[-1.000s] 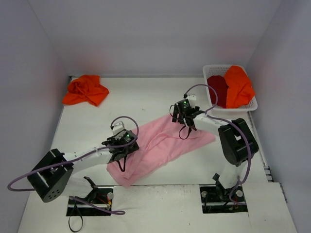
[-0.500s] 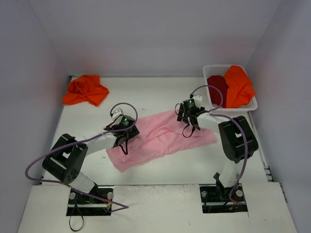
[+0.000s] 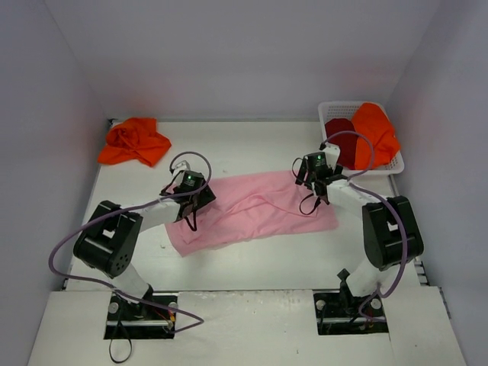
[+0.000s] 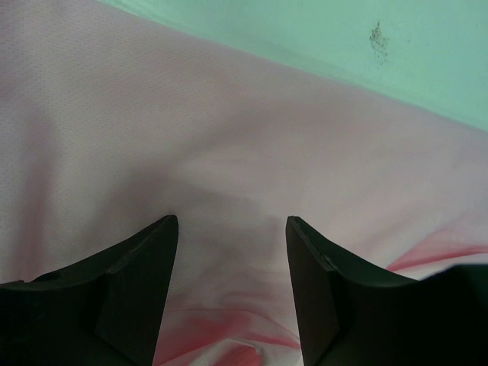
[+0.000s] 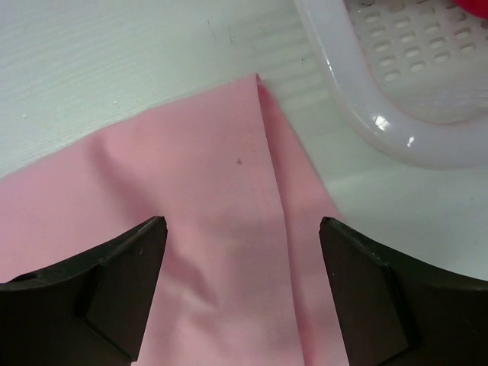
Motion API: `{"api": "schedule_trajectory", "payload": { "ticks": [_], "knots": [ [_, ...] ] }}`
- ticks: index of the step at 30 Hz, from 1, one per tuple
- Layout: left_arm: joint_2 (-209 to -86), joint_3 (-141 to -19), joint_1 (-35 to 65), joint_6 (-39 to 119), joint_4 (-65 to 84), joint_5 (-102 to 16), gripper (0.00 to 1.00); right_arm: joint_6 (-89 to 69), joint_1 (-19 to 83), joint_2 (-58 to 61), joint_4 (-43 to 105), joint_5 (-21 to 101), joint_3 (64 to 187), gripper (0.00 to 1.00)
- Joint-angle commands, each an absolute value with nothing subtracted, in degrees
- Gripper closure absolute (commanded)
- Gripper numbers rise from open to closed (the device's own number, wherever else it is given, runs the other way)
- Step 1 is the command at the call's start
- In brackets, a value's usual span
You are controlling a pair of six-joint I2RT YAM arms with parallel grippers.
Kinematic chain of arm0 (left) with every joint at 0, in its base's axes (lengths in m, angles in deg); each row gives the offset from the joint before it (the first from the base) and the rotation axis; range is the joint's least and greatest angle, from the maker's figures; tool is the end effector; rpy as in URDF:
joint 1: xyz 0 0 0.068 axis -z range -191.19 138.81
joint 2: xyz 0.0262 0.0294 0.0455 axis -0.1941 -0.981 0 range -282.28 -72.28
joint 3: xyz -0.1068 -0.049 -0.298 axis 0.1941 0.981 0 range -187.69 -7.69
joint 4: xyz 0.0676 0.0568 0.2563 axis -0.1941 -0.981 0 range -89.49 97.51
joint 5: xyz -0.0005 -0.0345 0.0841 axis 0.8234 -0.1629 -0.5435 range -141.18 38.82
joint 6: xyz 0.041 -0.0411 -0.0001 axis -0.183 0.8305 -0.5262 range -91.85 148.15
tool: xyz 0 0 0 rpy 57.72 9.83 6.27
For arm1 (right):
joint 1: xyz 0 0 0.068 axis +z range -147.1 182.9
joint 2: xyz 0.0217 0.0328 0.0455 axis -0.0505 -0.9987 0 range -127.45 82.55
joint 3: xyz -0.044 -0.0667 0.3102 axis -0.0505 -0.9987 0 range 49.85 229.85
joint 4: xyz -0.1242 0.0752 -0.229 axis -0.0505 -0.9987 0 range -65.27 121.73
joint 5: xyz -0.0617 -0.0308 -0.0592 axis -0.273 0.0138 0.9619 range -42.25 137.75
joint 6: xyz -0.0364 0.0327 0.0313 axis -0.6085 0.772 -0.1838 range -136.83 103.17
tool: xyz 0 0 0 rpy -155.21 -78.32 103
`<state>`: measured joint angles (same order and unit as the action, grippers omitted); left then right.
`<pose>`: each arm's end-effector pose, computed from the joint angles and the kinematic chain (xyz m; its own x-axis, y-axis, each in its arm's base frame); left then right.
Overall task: Fold and stack the t-shirts
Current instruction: Fold the tshirt
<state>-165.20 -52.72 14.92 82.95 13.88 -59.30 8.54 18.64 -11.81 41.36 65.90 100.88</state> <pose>0.3060 -0.1433 0.2005 -0.6216 -0.5963 -0.5080 -0.2900 0.7776 -0.5578 0.3550 0.0866 0.2309 -0.4862 0.2860 -0.8257 0.2212 0.9544 0.2003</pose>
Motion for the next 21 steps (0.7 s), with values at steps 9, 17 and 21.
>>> {"api": "schedule_trajectory", "payload": {
  "ticks": [9, 17, 21],
  "knots": [
    [-169.8, -57.5, 12.0, 79.0, 12.3, -55.9, 0.46, 9.2, 19.7, -1.3, 37.6, 66.4, 97.3, 0.22],
    [-169.7, -58.1, 11.7, 79.1, 11.8, -54.9, 0.46, 11.5, 19.9, 7.0, 35.2, 63.3, 91.8, 0.41],
    [-168.8, -57.9, 11.7, 78.7, 10.9, -55.2, 0.46, 12.8, 20.7, 7.1, 34.5, 62.1, 91.2, 0.43]
  ]
}}
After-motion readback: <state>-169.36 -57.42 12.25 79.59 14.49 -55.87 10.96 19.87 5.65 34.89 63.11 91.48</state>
